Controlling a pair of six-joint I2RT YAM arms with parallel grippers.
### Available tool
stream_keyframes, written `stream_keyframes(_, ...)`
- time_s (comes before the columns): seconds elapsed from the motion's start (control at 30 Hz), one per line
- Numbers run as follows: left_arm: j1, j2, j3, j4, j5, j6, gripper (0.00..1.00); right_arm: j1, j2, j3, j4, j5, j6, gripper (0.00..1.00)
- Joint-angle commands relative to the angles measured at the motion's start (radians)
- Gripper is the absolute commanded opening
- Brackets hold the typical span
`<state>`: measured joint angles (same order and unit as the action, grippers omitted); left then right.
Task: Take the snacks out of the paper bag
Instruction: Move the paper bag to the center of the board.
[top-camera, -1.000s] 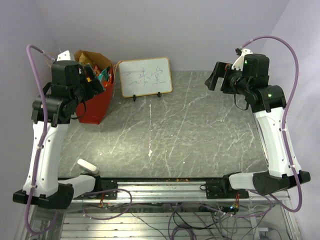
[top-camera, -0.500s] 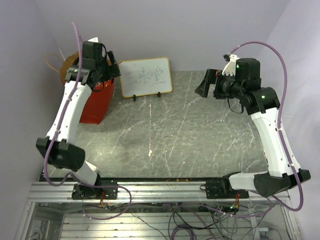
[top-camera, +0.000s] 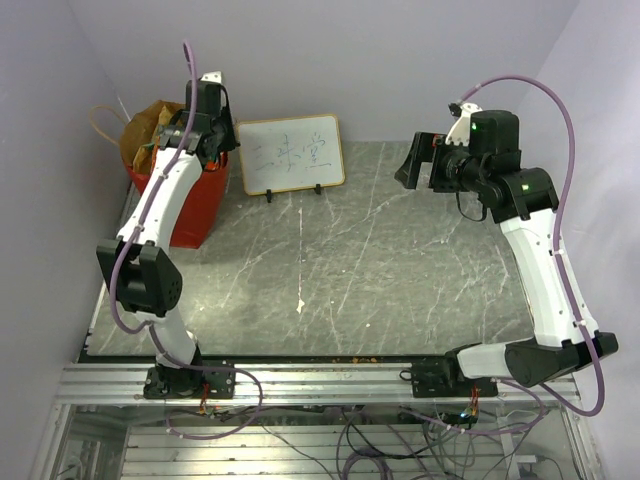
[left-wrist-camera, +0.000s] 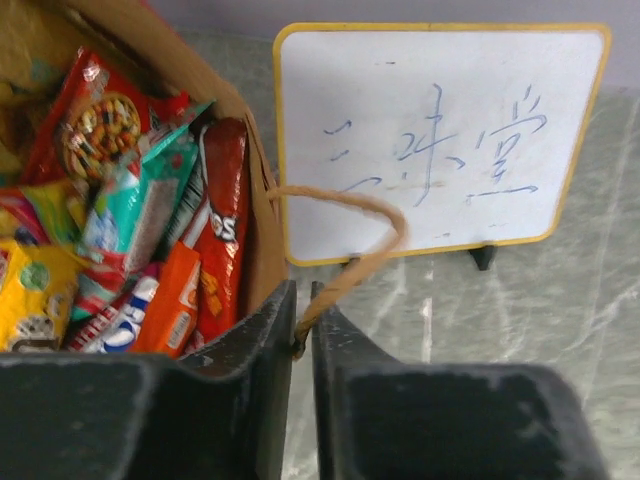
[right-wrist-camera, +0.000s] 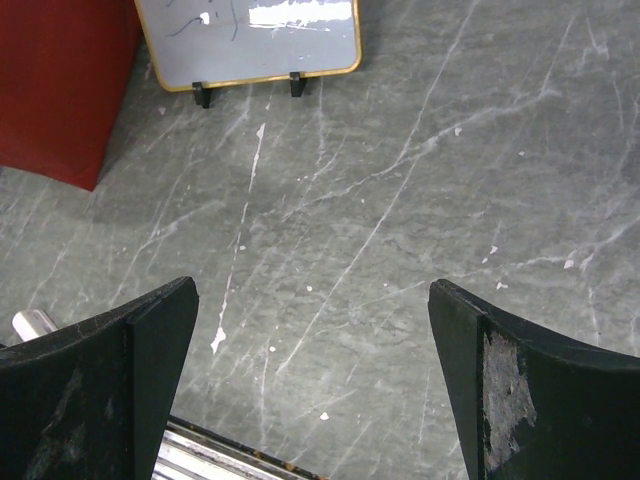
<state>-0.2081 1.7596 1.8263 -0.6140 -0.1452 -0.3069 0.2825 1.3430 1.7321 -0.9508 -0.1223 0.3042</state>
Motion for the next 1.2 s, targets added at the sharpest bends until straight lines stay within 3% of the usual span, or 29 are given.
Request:
stream_keyframes(0.0,0.003,0.032,0.089,-0.001,0.025,0.046,0.08,0.003,-0.009,0.010,0.004,0.017,0.000,1.00)
stream_keyframes(0.83,-0.007,-0.452,-0.193,-0.220,0.224,-0.051,0.07,0.003,-0.029,-0.076,0.049,-0.136,0.018,1.00)
stream_keyframes(1.03,-0.072,-0.584,-0.314,-0.206,0.290,-0.185,0.07,0.004,-0.054,-0.123,0.065,-0.181,0.034,1.00)
stream_keyframes(1.17,-0.157,-0.642,-0.335,-0.212,0.256,-0.261,0.07,0.004,-0.076,-0.162,0.073,-0.207,0.047,1.00)
